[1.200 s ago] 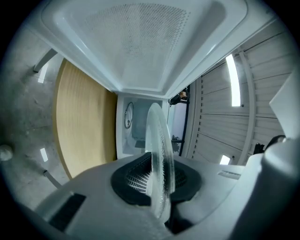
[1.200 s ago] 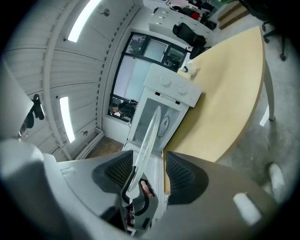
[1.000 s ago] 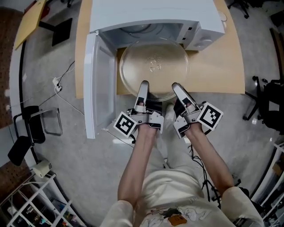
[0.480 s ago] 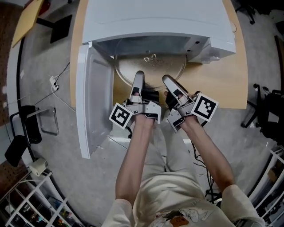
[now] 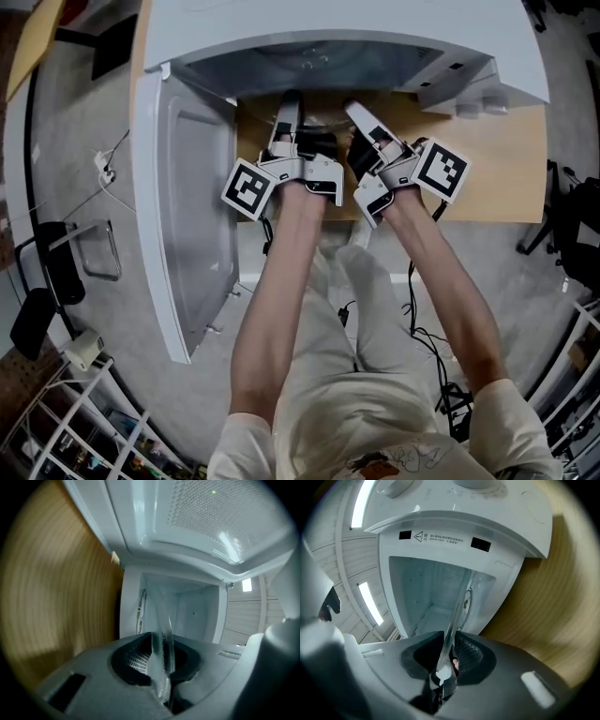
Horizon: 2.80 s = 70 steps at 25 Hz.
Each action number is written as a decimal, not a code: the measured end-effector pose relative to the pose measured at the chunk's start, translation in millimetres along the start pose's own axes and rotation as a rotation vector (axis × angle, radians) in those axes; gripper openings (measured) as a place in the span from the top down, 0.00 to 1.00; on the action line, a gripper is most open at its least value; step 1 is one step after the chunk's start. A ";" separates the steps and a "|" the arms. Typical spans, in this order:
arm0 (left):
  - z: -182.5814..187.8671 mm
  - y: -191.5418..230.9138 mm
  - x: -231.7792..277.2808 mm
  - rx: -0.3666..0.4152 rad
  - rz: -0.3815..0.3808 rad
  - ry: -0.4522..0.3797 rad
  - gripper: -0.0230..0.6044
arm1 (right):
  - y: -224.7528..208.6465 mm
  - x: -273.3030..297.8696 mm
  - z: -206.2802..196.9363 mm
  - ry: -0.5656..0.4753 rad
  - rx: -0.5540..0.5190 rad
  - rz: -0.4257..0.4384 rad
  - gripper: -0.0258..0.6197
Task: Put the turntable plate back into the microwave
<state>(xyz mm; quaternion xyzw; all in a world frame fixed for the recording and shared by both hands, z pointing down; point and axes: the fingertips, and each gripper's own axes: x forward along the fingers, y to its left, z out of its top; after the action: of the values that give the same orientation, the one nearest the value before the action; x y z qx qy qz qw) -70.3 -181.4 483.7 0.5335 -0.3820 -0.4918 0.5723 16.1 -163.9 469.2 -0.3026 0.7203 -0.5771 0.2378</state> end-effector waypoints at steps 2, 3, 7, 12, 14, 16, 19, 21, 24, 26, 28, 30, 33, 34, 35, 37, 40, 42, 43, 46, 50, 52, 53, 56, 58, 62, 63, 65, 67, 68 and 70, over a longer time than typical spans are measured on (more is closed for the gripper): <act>2.1 5.5 2.4 -0.002 0.009 -0.005 0.92 | -5.5 2.5 1.6 0.000 0.013 -0.007 0.84; 2.3 7.2 4.4 0.000 0.012 -0.005 0.92 | -7.9 3.2 3.4 -0.002 0.019 -0.012 0.84; -1.0 10.1 12.5 0.020 0.030 0.012 0.92 | -13.0 2.6 11.0 -0.024 0.043 -0.018 0.84; -6.8 10.7 16.8 0.115 0.033 0.075 0.91 | -20.1 3.3 22.1 -0.075 0.089 -0.051 0.86; -20.3 9.6 13.9 0.150 0.037 0.142 0.86 | -25.1 4.0 29.5 -0.109 0.122 -0.067 0.87; -29.4 10.2 9.1 0.137 0.036 0.182 0.84 | -30.2 5.0 33.5 -0.121 0.127 -0.084 0.88; -27.4 12.0 5.8 0.167 0.071 0.200 0.87 | -32.3 7.7 34.0 -0.111 0.115 -0.102 0.88; -28.5 8.6 5.2 0.145 0.087 0.208 0.87 | -31.3 9.6 35.8 -0.110 0.115 -0.106 0.88; -35.9 1.7 4.2 0.098 0.090 0.222 0.88 | -30.1 14.2 43.9 -0.123 0.127 -0.107 0.88; -38.5 3.1 3.6 0.118 0.100 0.236 0.89 | -28.9 19.4 51.1 -0.127 0.125 -0.109 0.87; -36.9 4.6 4.9 0.090 0.104 0.218 0.90 | -29.2 24.4 54.3 -0.118 0.106 -0.122 0.87; -34.2 5.6 8.3 0.068 0.106 0.196 0.90 | -30.6 27.6 56.0 -0.103 0.078 -0.150 0.87; -24.7 18.6 10.1 0.082 0.134 0.180 0.90 | -30.2 31.4 55.1 -0.057 0.021 -0.193 0.87; -20.1 24.9 11.0 0.080 0.134 0.172 0.90 | -28.4 32.4 52.8 -0.030 0.002 -0.203 0.85; -17.8 26.5 12.1 0.079 0.132 0.167 0.91 | -26.4 32.5 49.4 0.003 -0.017 -0.216 0.81; -17.9 20.3 12.0 0.083 0.150 0.162 0.91 | -23.4 29.2 40.3 0.065 -0.047 -0.256 0.73; -12.4 16.7 12.2 0.088 0.159 0.151 0.92 | -24.9 20.7 29.0 0.113 -0.085 -0.348 0.78; -9.0 16.5 13.7 0.090 0.158 0.145 0.92 | -27.9 19.8 26.9 0.129 -0.091 -0.371 0.81; -7.9 16.8 14.2 0.091 0.156 0.144 0.92 | -29.2 21.0 26.9 0.131 -0.076 -0.364 0.82; -5.4 17.5 14.8 0.088 0.147 0.142 0.92 | -31.9 26.9 29.5 0.129 -0.024 -0.346 0.84; -5.6 15.6 14.8 0.103 0.142 0.150 0.92 | -33.8 34.9 35.3 0.116 0.008 -0.349 0.85; -7.5 15.8 14.5 0.103 0.138 0.165 0.92 | -35.8 37.0 39.0 0.096 0.022 -0.358 0.86; -9.3 16.1 14.8 0.104 0.136 0.177 0.91 | -36.8 36.9 41.6 0.083 0.027 -0.366 0.86; -18.2 17.1 17.1 0.118 0.139 0.223 0.91 | -40.3 32.2 50.9 0.037 0.024 -0.404 0.87; -21.6 16.9 17.7 0.124 0.145 0.240 0.91 | -39.5 29.4 53.7 0.011 0.014 -0.436 0.86; -12.4 10.6 14.2 0.115 0.157 0.216 0.91 | -21.6 26.2 27.3 0.026 0.084 -0.437 0.76; -11.0 8.5 14.0 0.112 0.158 0.212 0.92 | -18.9 25.1 17.9 0.044 0.085 -0.443 0.77; -11.4 8.0 14.9 0.110 0.158 0.215 0.92 | -16.3 27.5 3.5 0.085 0.064 -0.443 0.88; -12.1 10.8 15.4 0.104 0.158 0.220 0.92 | -17.6 32.0 -1.4 0.105 0.075 -0.419 0.86; -12.1 13.2 15.0 0.100 0.160 0.221 0.92 | -20.4 33.4 -1.4 0.109 0.088 -0.405 0.85; -12.8 18.2 12.7 0.111 0.171 0.226 0.91 | -26.2 33.5 0.0 0.114 0.096 -0.382 0.85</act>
<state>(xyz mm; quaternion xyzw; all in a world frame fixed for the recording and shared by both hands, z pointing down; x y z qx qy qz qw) -52.3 -191.7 498.7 0.5818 -0.3857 -0.3563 0.6211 -3.2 -191.7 495.0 -0.3888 0.6339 -0.6615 0.0973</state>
